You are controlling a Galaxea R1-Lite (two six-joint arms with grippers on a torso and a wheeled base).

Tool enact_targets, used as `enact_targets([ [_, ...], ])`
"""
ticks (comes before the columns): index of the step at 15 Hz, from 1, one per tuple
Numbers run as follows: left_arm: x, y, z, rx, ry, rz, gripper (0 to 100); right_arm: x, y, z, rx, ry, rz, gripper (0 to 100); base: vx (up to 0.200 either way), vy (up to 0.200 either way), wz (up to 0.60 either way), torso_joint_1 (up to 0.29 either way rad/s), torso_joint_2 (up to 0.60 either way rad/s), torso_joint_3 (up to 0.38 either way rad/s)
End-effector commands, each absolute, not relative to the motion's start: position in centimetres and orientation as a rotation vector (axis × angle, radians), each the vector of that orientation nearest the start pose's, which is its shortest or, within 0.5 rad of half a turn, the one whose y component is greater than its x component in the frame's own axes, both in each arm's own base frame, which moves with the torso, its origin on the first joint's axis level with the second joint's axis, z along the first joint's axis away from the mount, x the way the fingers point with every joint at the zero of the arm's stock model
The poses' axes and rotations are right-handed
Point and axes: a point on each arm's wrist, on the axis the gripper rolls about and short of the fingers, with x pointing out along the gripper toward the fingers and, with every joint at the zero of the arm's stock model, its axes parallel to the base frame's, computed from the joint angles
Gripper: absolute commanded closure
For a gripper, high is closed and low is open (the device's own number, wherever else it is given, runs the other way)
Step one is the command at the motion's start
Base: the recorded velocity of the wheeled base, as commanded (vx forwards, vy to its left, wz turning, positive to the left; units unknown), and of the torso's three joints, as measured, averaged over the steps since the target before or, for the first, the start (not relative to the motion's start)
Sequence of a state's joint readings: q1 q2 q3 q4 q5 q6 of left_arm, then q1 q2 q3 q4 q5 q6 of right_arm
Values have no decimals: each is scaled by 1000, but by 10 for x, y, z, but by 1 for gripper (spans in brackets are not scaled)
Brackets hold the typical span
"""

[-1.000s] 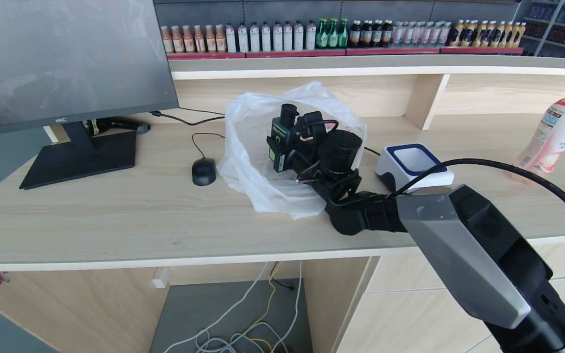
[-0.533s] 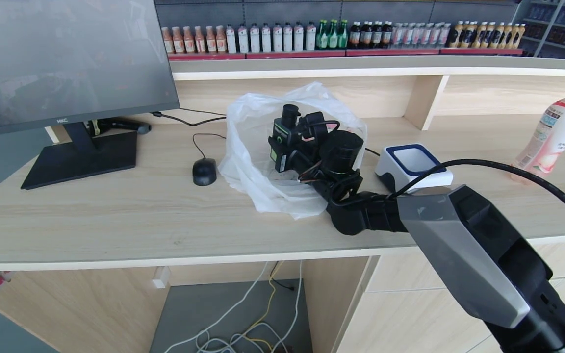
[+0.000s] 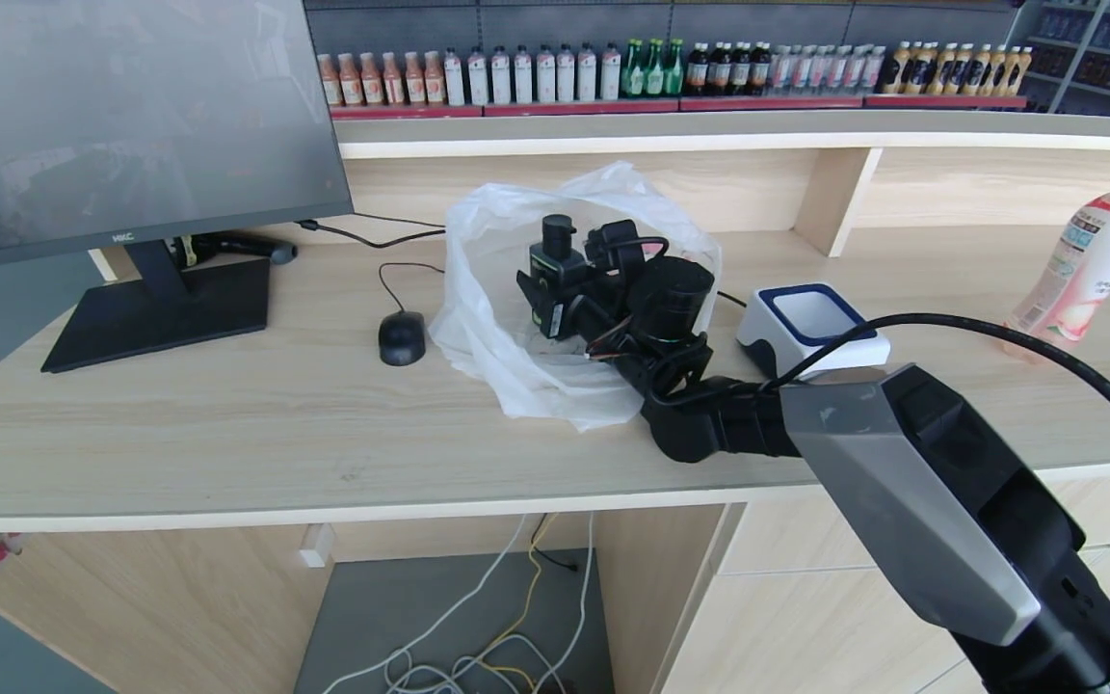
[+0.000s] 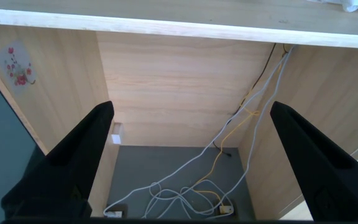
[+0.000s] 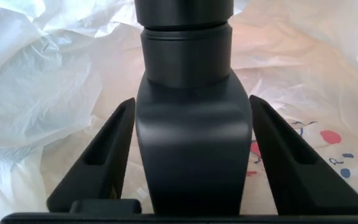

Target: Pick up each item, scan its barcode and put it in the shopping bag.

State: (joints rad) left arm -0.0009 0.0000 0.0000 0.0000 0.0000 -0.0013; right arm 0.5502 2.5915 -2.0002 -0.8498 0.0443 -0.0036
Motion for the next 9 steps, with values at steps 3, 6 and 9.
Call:
enact_targets([
  [3,-23,0,75,-2,0,0,0,463,285,142,68,-239,593,0,0,0,0,0,0,0],
  [6,-23,0,75,-3,0,0,0,463,285,142,68,-239,593,0,0,0,0,0,0,0],
  [9,-23,0,75,-2,0,0,0,462,285,144,69,-244,594,0,0,0,0,0,0,0],
])
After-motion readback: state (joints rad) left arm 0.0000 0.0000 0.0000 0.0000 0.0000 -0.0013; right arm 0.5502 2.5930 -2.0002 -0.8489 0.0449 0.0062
